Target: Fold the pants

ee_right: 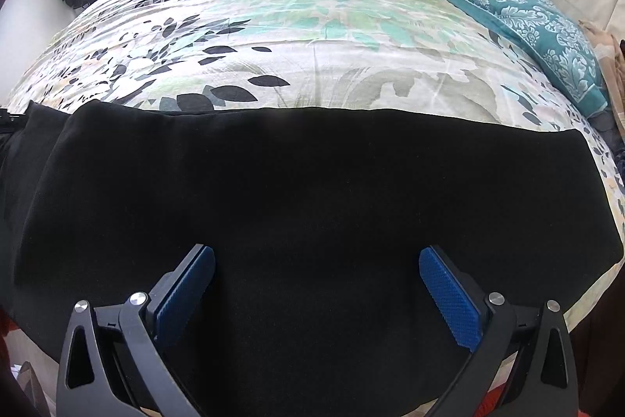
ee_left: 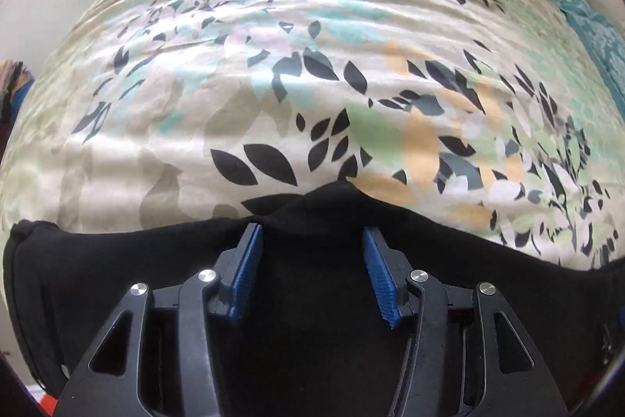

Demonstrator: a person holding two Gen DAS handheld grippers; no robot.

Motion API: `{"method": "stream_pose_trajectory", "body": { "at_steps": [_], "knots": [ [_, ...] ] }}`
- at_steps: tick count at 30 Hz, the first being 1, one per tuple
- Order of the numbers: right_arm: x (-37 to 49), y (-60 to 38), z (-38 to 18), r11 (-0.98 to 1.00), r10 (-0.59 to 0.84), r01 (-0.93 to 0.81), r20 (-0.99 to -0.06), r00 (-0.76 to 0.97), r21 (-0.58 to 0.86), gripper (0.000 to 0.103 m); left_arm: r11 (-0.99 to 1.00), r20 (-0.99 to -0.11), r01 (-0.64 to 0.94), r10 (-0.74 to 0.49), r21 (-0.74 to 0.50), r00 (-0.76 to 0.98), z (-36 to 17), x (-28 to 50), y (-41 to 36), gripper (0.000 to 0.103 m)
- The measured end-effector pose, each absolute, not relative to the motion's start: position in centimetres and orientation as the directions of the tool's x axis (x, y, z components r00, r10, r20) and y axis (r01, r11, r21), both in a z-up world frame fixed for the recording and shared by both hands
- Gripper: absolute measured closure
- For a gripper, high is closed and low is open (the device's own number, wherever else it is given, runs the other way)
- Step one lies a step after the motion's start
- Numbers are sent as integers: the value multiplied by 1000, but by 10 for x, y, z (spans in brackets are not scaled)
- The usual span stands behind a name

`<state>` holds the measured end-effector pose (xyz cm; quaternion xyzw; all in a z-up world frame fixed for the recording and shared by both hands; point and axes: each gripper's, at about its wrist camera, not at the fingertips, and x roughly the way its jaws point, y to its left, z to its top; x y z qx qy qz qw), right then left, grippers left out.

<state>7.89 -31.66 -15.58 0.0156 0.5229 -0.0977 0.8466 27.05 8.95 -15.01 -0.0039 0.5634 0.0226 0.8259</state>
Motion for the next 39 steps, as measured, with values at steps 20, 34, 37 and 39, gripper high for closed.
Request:
{"method": "stream_pose_trajectory", "body": {
  "at_steps": [20,34,37,39],
  "knots": [
    [82,-313,-156,972,-180,220,-877,446,-87,0,981,-922,-156,163,114,350,-131,139,243,22],
    [61,-258,-123,989,-149,68,-817,557,-135,0,982,-844,168,-162,-87,510,-89,112,94,24],
    [63,-262,-132,987,-160,83,-832,531,-136,0,952,-846,305,-178,-19,503,-99,98,47,23],
    [63,-271,-133,987,-161,109,-836,524,-122,0,930,-860,361,-131,66,493,-110,92,21,23]
  ]
}}
